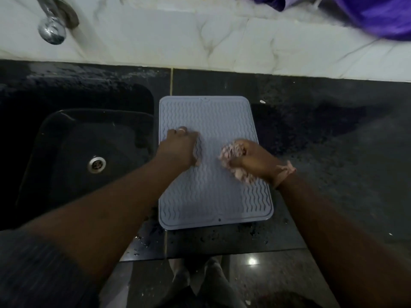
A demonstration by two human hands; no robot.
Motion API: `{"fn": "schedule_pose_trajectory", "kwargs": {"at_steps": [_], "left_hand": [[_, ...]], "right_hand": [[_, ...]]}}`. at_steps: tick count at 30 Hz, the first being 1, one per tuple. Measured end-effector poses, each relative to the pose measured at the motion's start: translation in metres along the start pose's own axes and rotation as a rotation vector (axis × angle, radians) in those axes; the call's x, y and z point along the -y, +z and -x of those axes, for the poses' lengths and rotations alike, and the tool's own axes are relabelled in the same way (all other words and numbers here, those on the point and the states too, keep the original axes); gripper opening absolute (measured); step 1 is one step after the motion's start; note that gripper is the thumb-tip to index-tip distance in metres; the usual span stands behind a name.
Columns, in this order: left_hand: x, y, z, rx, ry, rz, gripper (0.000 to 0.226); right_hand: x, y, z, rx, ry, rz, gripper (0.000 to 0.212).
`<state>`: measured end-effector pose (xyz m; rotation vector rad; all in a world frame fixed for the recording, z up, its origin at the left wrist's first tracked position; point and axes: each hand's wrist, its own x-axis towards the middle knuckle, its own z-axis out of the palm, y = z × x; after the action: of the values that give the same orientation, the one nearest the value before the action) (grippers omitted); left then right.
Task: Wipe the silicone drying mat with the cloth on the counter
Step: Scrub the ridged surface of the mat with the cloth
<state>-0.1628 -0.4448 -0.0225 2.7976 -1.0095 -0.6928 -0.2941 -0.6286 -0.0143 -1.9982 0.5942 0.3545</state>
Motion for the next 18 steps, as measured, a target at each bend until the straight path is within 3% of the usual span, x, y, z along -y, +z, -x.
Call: {"fn": "schedule_pose_trajectory", "kwargs": {"at_steps": [4,8,11,18], "left_hand": [[-0.003,0.023,0.034,-0.074,-0.022,-0.023,0.081],[-0.004,0.035,0.046,0.091,-0.035,-0.113,0.118],[-0.003,0.037,0.045,0.114,-0.021,-0.178,0.129],[-0.001,0.038,0.041,0.148,-0.025,-0.184,0.132]], "right_hand": [[0.014,0.001,-0.041,-0.224,-0.010,-0.106,0.033],[0.024,0.021,-0.072,-0.430,-0.057,-0.017,0.026],[0.025,0.040,-0.081,-0.549,-0.046,0.011,0.021],[0.016,0.065,-0.046,-0.509,-0.097,0.181,0.011]]}}
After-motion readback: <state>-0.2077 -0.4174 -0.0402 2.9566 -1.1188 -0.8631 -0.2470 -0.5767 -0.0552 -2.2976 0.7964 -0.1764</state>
